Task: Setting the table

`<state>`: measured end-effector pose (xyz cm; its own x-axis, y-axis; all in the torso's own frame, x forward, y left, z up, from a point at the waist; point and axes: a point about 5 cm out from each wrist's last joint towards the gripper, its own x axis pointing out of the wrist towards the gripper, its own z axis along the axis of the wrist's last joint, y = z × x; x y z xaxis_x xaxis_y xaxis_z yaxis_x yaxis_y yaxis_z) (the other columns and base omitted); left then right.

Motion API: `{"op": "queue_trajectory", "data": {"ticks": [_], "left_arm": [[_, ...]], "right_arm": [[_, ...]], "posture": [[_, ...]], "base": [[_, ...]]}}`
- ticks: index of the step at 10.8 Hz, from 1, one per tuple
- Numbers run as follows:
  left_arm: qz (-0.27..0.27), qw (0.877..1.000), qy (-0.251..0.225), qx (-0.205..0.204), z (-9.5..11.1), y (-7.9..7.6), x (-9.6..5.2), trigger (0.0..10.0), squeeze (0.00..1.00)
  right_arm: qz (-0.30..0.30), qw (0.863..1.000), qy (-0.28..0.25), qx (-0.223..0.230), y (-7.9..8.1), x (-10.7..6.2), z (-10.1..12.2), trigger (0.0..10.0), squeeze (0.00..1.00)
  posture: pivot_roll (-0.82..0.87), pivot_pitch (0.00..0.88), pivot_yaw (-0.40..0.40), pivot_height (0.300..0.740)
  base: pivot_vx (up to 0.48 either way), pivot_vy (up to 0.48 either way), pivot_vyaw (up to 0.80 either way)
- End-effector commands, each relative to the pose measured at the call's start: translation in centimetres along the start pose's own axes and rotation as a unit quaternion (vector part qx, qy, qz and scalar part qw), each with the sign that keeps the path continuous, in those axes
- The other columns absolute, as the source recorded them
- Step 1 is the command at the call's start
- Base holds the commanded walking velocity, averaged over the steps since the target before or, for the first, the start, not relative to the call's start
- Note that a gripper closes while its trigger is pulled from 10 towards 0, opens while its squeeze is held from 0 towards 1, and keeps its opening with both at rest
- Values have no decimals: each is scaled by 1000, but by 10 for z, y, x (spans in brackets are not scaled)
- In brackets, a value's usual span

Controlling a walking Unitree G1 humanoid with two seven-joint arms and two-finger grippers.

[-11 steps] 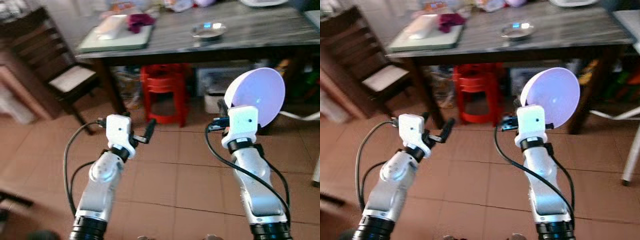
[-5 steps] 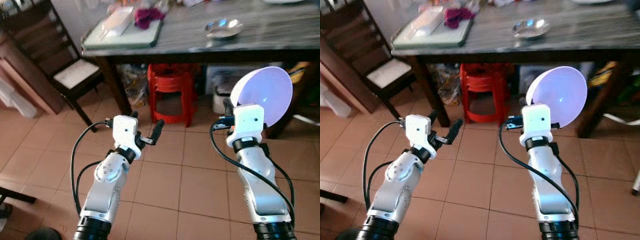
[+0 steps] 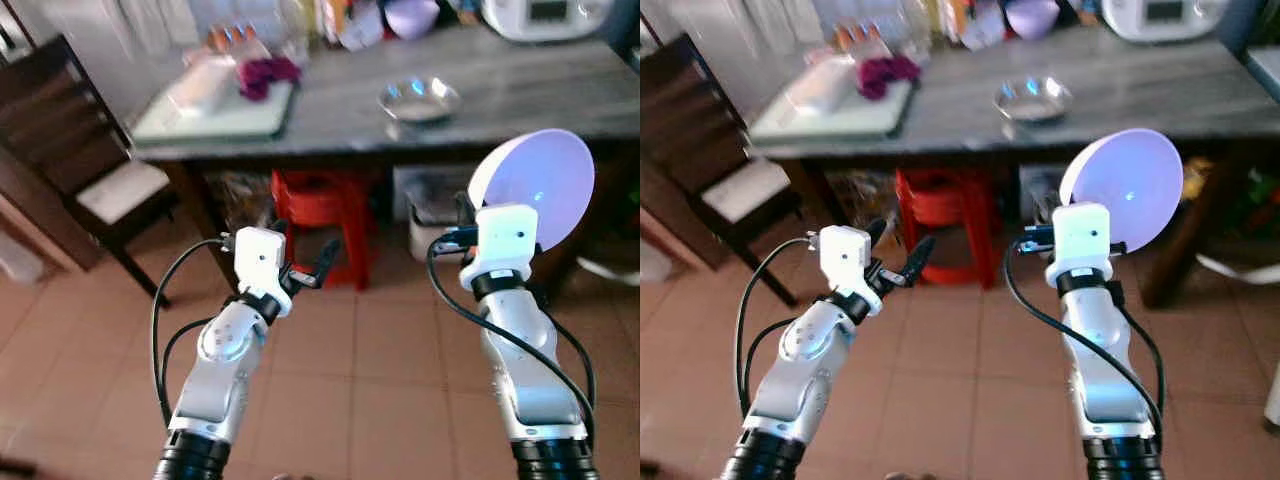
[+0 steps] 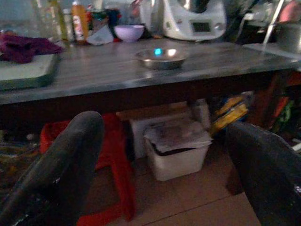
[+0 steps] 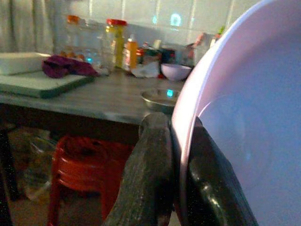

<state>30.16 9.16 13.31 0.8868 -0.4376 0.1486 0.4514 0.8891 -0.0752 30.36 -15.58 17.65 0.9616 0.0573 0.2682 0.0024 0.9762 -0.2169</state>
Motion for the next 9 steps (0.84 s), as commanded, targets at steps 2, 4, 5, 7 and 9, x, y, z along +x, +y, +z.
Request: {"op": "queue_trajectory", "data": {"ticks": [2,4,5,7,9], "left_arm": [[9,1000,1,3,0,5,-2,10000,0],[6,1000,2,2,-1,3,-2,10000,0],[5,1000,2,2,-1,3,-2,10000,0],[4,1000,2,2,-1,4,-2,10000,0],[4,1000,2,2,-1,4,-2,10000,0]], "right_arm": [[13,1000,-11,3,6,1,5,10000,0],[11,1000,-10,3,4,0,4,10000,0],[11,1000,-9,4,5,-1,4,10000,0],[10,1000,-9,5,6,0,4,10000,0],[10,1000,-10,6,6,1,4,10000,0]], "posture": [[-147,106,133,740],[-147,108,136,740],[-147,108,138,740],[-145,106,140,740],[-144,107,139,740]], "base": [[480,0,0],[480,0,0],[480,0,0],[480,0,-209],[480,0,-206]]}}
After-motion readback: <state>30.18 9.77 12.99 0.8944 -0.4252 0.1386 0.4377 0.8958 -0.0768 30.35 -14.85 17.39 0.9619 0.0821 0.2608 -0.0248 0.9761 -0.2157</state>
